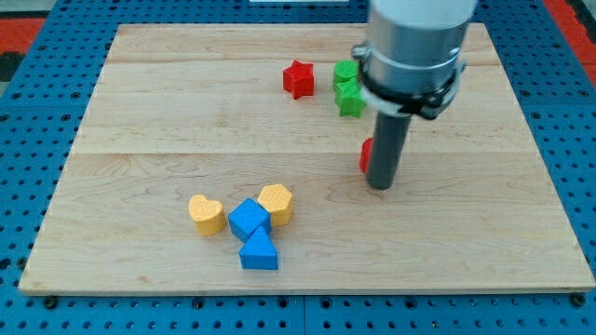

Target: Slide the red circle towards the center right of the board

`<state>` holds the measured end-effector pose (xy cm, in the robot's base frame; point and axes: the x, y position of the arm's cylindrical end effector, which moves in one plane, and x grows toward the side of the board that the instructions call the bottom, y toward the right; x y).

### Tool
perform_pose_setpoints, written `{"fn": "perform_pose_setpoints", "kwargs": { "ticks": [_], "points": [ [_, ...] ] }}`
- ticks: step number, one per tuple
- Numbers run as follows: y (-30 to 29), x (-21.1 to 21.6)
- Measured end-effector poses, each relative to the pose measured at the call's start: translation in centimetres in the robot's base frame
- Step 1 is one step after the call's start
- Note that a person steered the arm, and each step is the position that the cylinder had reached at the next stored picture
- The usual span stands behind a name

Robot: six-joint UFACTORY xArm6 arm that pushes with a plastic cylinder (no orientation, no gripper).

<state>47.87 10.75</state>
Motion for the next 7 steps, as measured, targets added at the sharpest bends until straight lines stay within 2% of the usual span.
{"fn": "perform_pose_setpoints", "kwargs": {
  "ticks": [1, 3, 4, 5, 6, 7],
  "points": [
    [3.2, -1.3],
    [-5.0, -3.0],
    [-3.4, -6.7],
    [-1.3, -6.7],
    [-6.2, -7.8],
    [-0.7, -9.5]
  ]
}}
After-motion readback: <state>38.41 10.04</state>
